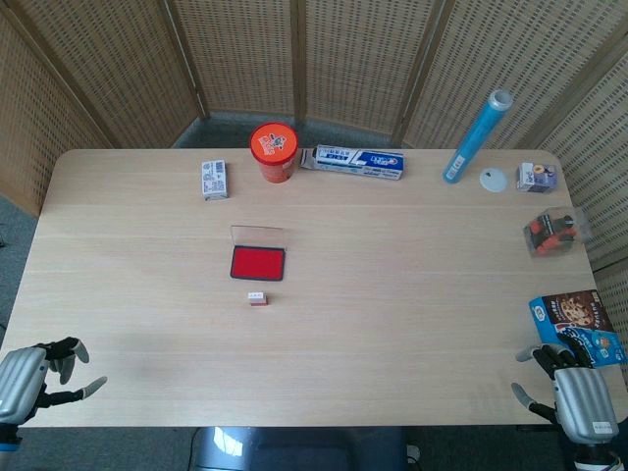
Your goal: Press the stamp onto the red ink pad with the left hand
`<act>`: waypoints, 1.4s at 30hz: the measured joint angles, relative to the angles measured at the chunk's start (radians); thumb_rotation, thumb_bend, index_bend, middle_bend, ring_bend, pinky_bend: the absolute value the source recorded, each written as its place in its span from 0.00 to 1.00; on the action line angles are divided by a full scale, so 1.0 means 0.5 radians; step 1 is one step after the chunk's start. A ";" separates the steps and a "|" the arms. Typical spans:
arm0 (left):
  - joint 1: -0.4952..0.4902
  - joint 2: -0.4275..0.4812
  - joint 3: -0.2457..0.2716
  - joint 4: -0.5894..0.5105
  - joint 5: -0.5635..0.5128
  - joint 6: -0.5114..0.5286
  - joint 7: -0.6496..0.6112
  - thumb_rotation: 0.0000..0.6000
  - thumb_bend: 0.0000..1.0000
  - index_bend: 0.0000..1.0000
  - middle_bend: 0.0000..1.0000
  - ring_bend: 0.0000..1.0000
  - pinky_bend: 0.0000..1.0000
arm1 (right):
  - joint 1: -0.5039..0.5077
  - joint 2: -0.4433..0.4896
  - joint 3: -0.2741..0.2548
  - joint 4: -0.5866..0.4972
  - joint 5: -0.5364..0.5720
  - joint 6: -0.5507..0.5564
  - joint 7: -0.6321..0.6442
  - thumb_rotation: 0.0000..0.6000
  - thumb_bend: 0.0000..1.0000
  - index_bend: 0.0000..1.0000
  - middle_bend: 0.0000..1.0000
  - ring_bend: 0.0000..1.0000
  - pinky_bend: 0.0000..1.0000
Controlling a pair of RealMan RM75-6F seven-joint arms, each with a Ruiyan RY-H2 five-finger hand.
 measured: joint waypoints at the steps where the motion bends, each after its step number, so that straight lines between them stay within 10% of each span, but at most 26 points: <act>1: -0.004 -0.002 -0.002 -0.001 -0.005 -0.008 0.005 0.88 0.08 0.55 0.79 0.64 0.56 | 0.002 -0.002 0.001 0.002 0.005 -0.006 0.001 0.98 0.24 0.44 0.43 0.36 0.15; 17: -0.099 0.047 -0.040 -0.029 -0.002 -0.110 0.073 0.88 0.08 0.55 0.79 0.64 0.57 | -0.018 0.008 0.002 0.003 0.006 0.039 0.023 0.99 0.24 0.44 0.43 0.36 0.15; 22: -0.218 0.078 -0.098 -0.048 -0.044 -0.261 0.170 0.89 0.09 0.55 1.00 0.97 0.93 | -0.035 0.012 -0.001 0.008 0.016 0.058 0.037 0.98 0.24 0.44 0.43 0.36 0.15; 25: -0.310 0.086 -0.144 -0.053 -0.098 -0.385 0.258 0.90 0.09 0.55 1.00 1.00 1.00 | -0.048 0.015 0.000 0.017 0.030 0.071 0.053 0.98 0.24 0.44 0.43 0.36 0.15; 42: -0.980 -0.083 -0.401 -0.018 -0.751 -1.155 1.044 0.87 0.25 0.38 1.00 1.00 1.00 | -0.066 -0.012 0.030 0.069 0.123 0.038 0.071 0.99 0.24 0.44 0.43 0.36 0.15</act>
